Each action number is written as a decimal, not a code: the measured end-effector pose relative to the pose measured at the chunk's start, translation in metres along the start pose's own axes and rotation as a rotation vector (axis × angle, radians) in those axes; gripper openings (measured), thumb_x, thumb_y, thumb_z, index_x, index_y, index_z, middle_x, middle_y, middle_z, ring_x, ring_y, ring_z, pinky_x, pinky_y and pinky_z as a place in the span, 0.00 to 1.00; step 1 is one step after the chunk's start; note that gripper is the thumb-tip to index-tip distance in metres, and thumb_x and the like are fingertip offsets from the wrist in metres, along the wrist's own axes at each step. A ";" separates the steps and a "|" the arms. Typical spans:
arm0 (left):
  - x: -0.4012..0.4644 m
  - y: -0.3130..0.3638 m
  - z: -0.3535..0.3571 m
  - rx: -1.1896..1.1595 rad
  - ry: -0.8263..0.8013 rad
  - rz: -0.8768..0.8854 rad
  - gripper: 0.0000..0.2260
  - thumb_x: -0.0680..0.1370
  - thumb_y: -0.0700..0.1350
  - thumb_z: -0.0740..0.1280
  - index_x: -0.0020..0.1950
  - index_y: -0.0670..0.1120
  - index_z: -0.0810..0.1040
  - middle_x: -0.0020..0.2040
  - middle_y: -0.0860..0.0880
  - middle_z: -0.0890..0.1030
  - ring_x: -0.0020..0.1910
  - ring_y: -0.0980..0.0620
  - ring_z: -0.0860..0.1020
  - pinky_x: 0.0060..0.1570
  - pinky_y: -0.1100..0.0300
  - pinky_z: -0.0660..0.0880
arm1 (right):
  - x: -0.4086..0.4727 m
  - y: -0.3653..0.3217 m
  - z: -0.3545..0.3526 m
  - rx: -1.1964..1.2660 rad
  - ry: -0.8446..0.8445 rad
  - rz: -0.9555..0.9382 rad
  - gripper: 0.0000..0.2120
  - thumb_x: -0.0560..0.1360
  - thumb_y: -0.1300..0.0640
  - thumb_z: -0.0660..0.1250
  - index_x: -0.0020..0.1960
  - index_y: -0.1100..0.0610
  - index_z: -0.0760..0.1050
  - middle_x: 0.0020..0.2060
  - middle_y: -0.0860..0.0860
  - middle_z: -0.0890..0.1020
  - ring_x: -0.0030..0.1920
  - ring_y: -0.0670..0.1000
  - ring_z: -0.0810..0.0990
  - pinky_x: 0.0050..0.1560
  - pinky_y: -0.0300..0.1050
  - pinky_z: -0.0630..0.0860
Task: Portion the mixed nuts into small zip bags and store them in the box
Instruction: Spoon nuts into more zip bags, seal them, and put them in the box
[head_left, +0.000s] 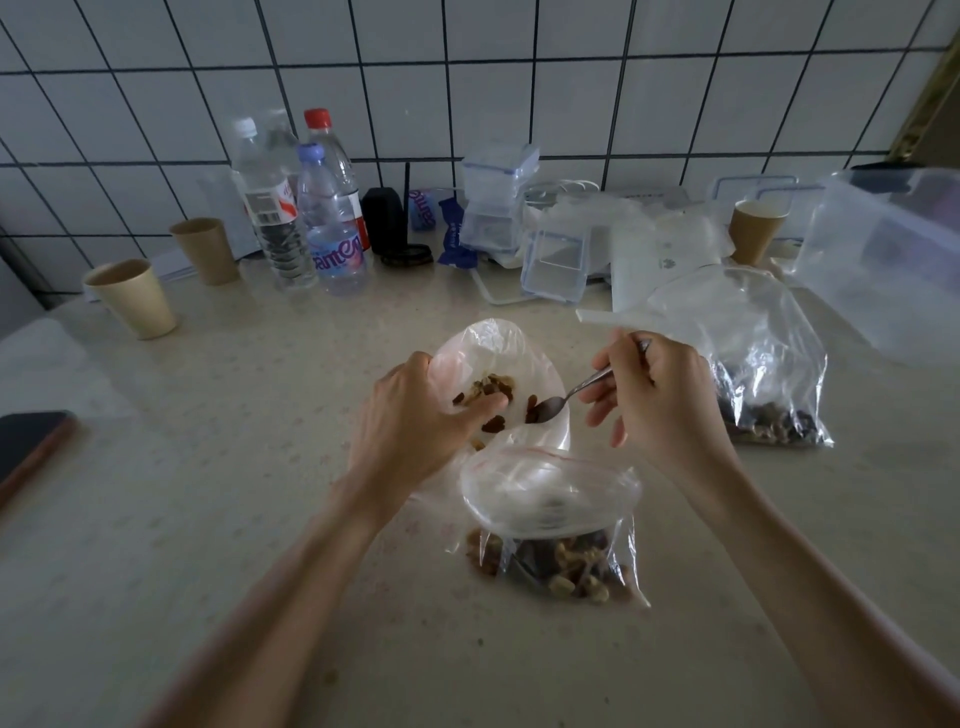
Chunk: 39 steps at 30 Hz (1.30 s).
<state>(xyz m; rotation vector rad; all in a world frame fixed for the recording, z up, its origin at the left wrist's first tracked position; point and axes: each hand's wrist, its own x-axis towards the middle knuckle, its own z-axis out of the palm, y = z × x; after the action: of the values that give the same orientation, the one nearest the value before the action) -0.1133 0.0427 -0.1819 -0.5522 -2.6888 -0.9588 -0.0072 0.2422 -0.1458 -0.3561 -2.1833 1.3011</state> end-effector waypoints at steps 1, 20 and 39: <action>0.000 0.001 -0.001 0.002 -0.024 -0.011 0.36 0.59 0.80 0.67 0.51 0.53 0.71 0.40 0.60 0.74 0.35 0.62 0.73 0.28 0.68 0.64 | 0.000 0.000 0.001 0.005 -0.009 0.008 0.17 0.87 0.56 0.57 0.44 0.60 0.77 0.32 0.55 0.85 0.28 0.53 0.84 0.21 0.46 0.76; -0.011 0.003 -0.002 0.094 -0.152 0.064 0.44 0.62 0.71 0.77 0.66 0.45 0.69 0.54 0.52 0.74 0.48 0.50 0.76 0.48 0.55 0.77 | 0.002 0.014 0.005 0.101 -0.059 -0.036 0.15 0.87 0.53 0.57 0.47 0.57 0.77 0.37 0.52 0.86 0.33 0.53 0.86 0.23 0.48 0.78; -0.012 0.005 -0.003 0.066 -0.160 0.017 0.45 0.62 0.74 0.72 0.67 0.45 0.70 0.56 0.49 0.76 0.47 0.49 0.75 0.48 0.55 0.74 | -0.006 0.009 0.003 -0.051 -0.019 -0.170 0.16 0.87 0.55 0.58 0.45 0.60 0.77 0.35 0.52 0.84 0.33 0.48 0.84 0.31 0.34 0.75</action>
<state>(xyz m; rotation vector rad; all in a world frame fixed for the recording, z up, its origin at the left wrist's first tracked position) -0.1000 0.0416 -0.1811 -0.6635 -2.8397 -0.8511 -0.0047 0.2419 -0.1565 -0.1736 -2.2132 1.1624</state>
